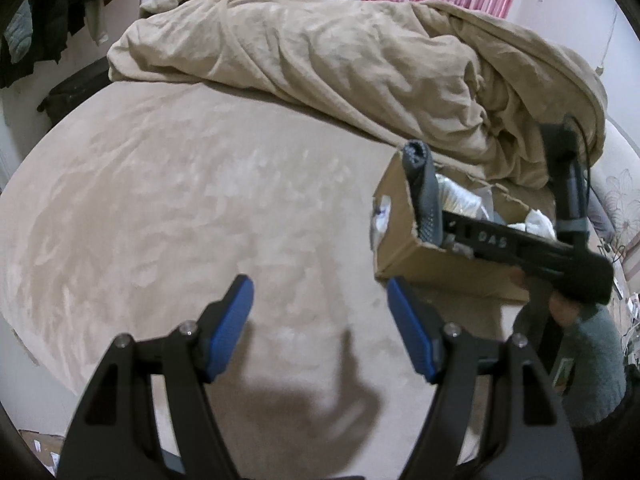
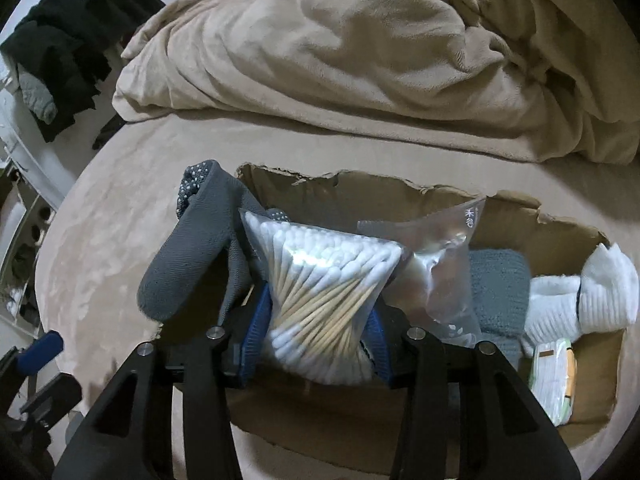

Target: Organize objects

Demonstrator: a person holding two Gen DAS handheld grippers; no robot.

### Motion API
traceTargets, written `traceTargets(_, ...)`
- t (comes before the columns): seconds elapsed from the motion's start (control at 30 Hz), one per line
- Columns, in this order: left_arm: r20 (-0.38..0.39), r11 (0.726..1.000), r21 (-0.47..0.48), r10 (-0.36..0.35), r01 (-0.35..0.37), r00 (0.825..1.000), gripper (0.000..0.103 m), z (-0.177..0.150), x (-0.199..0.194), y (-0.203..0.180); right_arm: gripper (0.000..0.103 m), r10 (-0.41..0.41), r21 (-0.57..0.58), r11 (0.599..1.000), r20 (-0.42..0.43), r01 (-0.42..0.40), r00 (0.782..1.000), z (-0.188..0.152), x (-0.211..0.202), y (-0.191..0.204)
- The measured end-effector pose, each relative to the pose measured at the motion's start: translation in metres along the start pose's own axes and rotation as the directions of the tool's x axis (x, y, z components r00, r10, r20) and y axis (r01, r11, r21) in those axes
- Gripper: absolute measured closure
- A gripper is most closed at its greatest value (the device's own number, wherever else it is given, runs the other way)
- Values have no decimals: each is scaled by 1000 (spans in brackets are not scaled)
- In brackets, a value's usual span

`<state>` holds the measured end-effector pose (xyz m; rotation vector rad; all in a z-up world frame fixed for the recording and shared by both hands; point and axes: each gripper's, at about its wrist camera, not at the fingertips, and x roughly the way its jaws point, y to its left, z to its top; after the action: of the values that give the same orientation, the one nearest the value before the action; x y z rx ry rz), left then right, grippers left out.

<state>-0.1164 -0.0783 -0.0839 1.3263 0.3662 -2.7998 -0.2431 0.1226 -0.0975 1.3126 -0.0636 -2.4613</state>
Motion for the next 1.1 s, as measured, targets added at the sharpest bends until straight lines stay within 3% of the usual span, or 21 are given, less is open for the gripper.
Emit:
traceTargets(0.03,0,1000,1,1,-1,1000,32,0,0,0,50,5,4,1000,5,-5,1000,-1,-3,0)
traceTargets(0.1,3,1000,5,1,-1,1000,32,-1,-4,-2,31,17,2,1000,19,-17,1000,-1,-10,1)
traceTargets(0.17,8,1000,7,0,0,1000,32,-1,-8,-5,28,14,-6,1000,35,-14,999,-3,-19,3)
traceTargets(0.57,40,999,48,-22,20,999,31,-10,-48,-33,28,-23,-25,999,143,27,989,-25,-100,-2)
traceTargets(1.1,21,989,145,-23,20,999,23,-56,-76,-103,28,-63,30,998,170,59,984,-106,-183,-36)
